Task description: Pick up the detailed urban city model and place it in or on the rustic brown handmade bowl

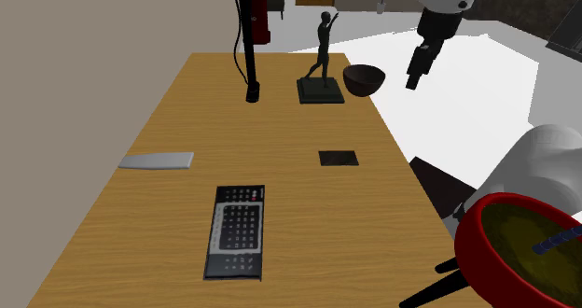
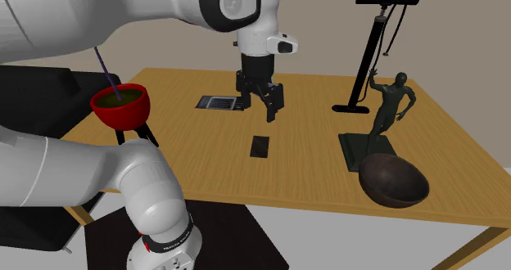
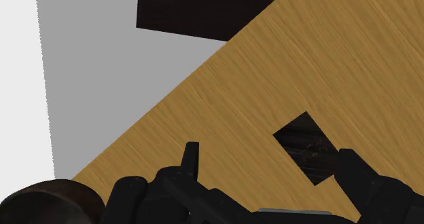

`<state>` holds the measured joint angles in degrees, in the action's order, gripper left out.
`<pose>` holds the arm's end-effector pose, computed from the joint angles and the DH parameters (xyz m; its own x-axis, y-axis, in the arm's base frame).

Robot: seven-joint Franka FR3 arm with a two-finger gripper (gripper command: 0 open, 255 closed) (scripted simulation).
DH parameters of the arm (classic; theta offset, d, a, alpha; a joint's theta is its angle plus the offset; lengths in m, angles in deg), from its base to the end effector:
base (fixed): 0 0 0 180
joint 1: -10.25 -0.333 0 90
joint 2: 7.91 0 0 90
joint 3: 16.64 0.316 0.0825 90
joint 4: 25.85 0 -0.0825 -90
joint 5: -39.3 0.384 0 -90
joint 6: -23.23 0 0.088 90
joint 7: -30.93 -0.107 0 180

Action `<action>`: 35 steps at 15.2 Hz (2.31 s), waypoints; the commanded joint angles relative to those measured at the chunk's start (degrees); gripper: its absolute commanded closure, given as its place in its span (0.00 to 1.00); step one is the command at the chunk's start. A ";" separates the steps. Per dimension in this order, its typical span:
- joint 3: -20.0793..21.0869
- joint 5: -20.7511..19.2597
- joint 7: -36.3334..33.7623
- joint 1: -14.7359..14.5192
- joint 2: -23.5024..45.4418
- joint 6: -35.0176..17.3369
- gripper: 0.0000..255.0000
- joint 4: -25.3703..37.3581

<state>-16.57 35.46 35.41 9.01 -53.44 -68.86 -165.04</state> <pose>0.3059 0.0001 0.5619 0.9942 0.1027 -0.0327 0.1047 -0.9924 0.0654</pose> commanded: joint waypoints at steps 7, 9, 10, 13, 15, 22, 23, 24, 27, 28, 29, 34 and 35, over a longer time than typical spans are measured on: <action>0.57 2.34 1.24 -2.67 5.81 -12.02 0.00 -6.00; 0.82 3.15 1.74 -3.63 8.39 -16.13 0.00 -7.44; 0.96 3.57 2.02 -4.12 9.80 -18.20 0.00 -8.06; 1.41 4.88 2.94 -5.60 14.49 -24.43 0.00 -9.45; 1.75 5.79 3.63 -6.62 17.97 -28.55 0.00 -9.98; 3.05 9.11 6.44 -9.99 30.88 -41.43 0.00 -9.56; 3.10 9.17 6.46 -10.01 31.46 -42.34 0.00 -9.89; 3.13 9.22 6.49 -10.04 32.06 -43.25 0.00 -10.20; 3.24 9.38 6.56 -10.13 33.95 -46.01 0.00 -11.07; 3.28 9.44 6.59 -10.17 34.61 -46.93 0.00 -11.33; 3.31 9.50 6.62 -10.20 35.29 -47.86 0.00 -11.57; 3.33 9.53 6.64 -10.22 35.69 -48.40 0.00 -11.71; 3.33 9.53 6.64 -10.22 35.69 -48.40 0.00 -11.71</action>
<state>-13.23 44.99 42.04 -1.21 -17.77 -117.23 -176.75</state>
